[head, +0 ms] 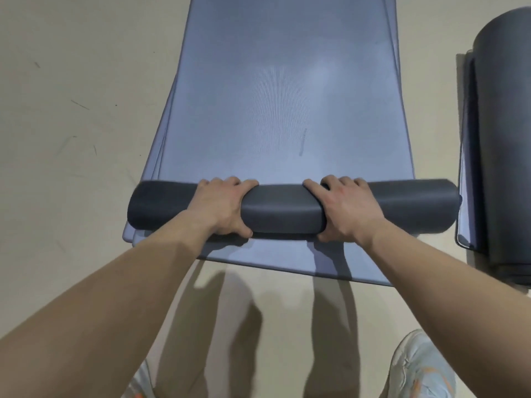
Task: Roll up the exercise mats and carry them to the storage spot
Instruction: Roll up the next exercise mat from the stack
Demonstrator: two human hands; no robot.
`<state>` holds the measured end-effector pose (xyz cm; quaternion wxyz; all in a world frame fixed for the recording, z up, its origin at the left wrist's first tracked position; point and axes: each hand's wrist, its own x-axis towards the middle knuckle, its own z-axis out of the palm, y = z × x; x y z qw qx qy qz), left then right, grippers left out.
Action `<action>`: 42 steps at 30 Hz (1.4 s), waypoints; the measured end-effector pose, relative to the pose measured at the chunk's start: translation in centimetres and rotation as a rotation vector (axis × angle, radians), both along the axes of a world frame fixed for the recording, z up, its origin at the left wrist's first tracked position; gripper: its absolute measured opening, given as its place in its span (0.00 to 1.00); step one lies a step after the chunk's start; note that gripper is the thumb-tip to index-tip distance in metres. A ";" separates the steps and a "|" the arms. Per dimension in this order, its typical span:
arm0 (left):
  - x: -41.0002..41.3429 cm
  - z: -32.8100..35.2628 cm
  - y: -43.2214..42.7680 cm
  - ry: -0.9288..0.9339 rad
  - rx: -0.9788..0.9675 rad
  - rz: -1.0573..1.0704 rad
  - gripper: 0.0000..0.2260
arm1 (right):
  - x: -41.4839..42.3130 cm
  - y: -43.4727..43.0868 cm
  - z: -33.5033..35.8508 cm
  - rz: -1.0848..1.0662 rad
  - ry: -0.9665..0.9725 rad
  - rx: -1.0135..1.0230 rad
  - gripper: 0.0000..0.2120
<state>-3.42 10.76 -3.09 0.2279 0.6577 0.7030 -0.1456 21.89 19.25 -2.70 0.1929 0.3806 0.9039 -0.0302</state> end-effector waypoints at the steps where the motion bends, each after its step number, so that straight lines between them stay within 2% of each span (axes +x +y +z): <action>1: 0.3 0.5 -0.9 -0.011 -0.044 0.002 0.50 | 0.2 -0.7 0.5 0.002 -0.021 -0.042 0.51; 3: 1.4 1.1 -3.8 -0.040 -0.108 0.019 0.50 | 1.2 -3.1 1.2 -0.004 -0.039 -0.158 0.50; 6: 4.7 1.2 -9.2 0.041 0.012 0.063 0.52 | 2.4 -5.1 1.8 -0.026 -0.061 -0.291 0.50; 8: 6.0 1.1 -10.7 0.063 0.066 0.072 0.50 | 2.1 -4.7 2.8 -0.044 -0.077 -0.382 0.51; 10: 5.5 1.1 -9.7 0.009 0.076 0.071 0.47 | 2.2 -5.3 2.8 -0.055 -0.080 -0.305 0.52; 13: 3.7 1.8 -7.2 -0.097 -0.041 0.087 0.46 | 3.1 -9.2 1.5 -0.084 -0.013 0.020 0.49; 15: 3.6 2.1 -6.0 -0.113 -0.096 0.077 0.46 | 3.6 -10.6 0.6 -0.130 0.049 0.086 0.48; 17: 4.0 2.2 -5.8 -0.064 -0.048 0.077 0.47 | 3.0 -9.2 0.5 -0.172 0.063 0.013 0.49; 20: 4.4 1.8 -7.9 0.042 0.174 0.129 0.50 | 1.5 -5.3 0.9 -0.188 0.010 -0.153 0.51; 23: 4.1 0.7 -9.3 0.092 0.234 0.088 0.56 | 0.7 -3.0 1.4 -0.179 -0.006 -0.261 0.56; 28: 1.5 -0.1 -4.9 0.023 0.233 0.043 0.53 | 2.0 -5.3 -0.8 -0.063 0.134 0.141 0.60; 30: 0.4 -0.3 -3.5 -0.032 0.200 0.023 0.54 | 1.7 -5.0 -1.3 -0.086 0.149 0.195 0.58; 33: -0.7 -0.5 -2.3 -0.086 0.217 0.024 0.56 | 0.3 -2.2 -0.3 -0.072 0.071 0.107 0.55; 36: -0.3 -0.2 -2.8 0.042 0.260 -0.024 0.57 | -0.6 0.2 0.8 -0.063 0.001 -0.023 0.54; 38: 0.6 0.1 -3.3 0.106 0.208 -0.049 0.55 | -1.1 0.5 1.7 -0.074 -0.016 -0.071 0.51; 42: 1.8 2.1 -4.1 0.021 0.077 -0.010 0.48 | -0.4 -1.3 3.4 -0.104 -0.061 -0.219 0.48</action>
